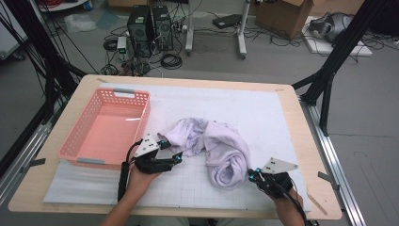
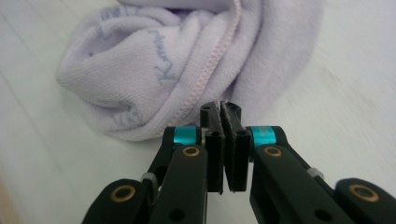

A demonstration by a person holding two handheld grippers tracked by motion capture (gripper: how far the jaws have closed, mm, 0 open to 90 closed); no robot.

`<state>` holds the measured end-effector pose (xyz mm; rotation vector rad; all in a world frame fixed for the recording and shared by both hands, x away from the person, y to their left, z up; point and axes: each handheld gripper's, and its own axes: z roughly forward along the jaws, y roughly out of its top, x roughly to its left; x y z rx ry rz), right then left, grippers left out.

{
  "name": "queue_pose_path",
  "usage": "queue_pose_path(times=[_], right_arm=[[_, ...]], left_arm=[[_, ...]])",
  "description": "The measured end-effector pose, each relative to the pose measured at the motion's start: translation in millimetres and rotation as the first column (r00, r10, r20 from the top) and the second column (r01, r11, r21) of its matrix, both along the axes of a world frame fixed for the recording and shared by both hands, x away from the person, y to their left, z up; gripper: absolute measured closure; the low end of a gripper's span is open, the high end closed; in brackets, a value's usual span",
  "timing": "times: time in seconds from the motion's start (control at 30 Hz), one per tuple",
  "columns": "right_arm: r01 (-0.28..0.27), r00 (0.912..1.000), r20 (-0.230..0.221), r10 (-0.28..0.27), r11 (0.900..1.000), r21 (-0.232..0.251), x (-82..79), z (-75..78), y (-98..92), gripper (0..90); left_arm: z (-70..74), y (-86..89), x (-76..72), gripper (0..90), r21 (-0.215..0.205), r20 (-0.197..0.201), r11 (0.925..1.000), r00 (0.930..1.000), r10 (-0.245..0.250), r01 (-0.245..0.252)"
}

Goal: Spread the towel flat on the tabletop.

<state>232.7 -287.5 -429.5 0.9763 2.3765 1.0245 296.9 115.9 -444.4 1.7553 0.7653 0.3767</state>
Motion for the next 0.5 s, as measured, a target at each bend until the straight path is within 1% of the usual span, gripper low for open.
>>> queue_pose_path(times=[0.03, 0.1, 0.13, 0.17, 0.23, 0.27, 0.3, 0.33, 0.43, 0.5], right_arm=[[0.009, 1.0000, -0.001, -0.009, 1.000, -0.009, -4.2, -0.3, -5.8, 88.7], [0.038, 0.9991, -0.018, -0.039, 0.998, -0.044, -11.9, -0.8, -16.4, 90.0], [0.043, 0.9985, -0.032, -0.045, 0.998, -0.038, -14.4, -1.1, -21.3, 89.4], [0.047, 0.9984, -0.029, -0.048, 0.999, -0.023, -17.1, -0.1, -24.9, 88.6], [0.049, 0.9988, 0.008, -0.049, 0.999, -0.008, -20.2, 5.5, -26.1, 79.3], [0.048, 0.9984, 0.029, -0.048, 0.999, 0.007, -20.1, 8.9, -24.1, 75.5], [0.042, 0.9979, 0.048, -0.043, 0.999, 0.015, -19.2, 12.4, -20.9, 68.7], [0.039, 0.9971, 0.064, -0.040, 0.999, 0.029, -17.0, 15.2, -16.1, 64.1], [-0.001, 0.9949, 0.101, -0.006, 0.998, 0.070, -7.2, 21.2, 2.1, 50.2], [-0.043, 0.9930, 0.113, 0.034, 0.996, 0.082, 0.5, 23.6, 19.4, 44.6]], left_arm=[[-0.1, 0.1, 0.1, 35.3, -0.002, 0.001, 1.0000, 1.0000, 0.000, 0.000], [-0.2, -0.3, 0.0, 35.4, -0.002, -0.002, 1.0000, 1.0000, -0.002, 0.002], [-0.5, -0.7, 0.2, 35.4, 0.001, -0.001, 1.0000, 1.0000, -0.003, 0.003], [-0.9, -1.4, 0.4, 35.4, 0.003, -0.002, 1.0000, 1.0000, -0.005, 0.005], [-1.2, -2.6, 0.6, 35.4, 0.004, -0.003, 1.0000, 1.0000, -0.007, 0.007], [-1.0, -3.3, 0.6, 35.4, 0.004, -0.001, 1.0000, 1.0000, -0.007, 0.007], [-0.8, -3.5, 0.5, 35.4, 0.004, 0.002, 1.0000, 1.0000, -0.008, 0.008], [-0.5, -3.6, 0.4, 35.5, 0.007, 0.004, 0.9999, 0.9999, -0.009, 0.009], [-0.7, -3.3, 0.6, 35.5, 0.005, 0.003, 1.0000, 1.0000, -0.007, 0.007], [-0.7, -2.5, 0.8, 35.5, 0.006, 0.002, 0.9999, 1.0000, -0.008, 0.008]])
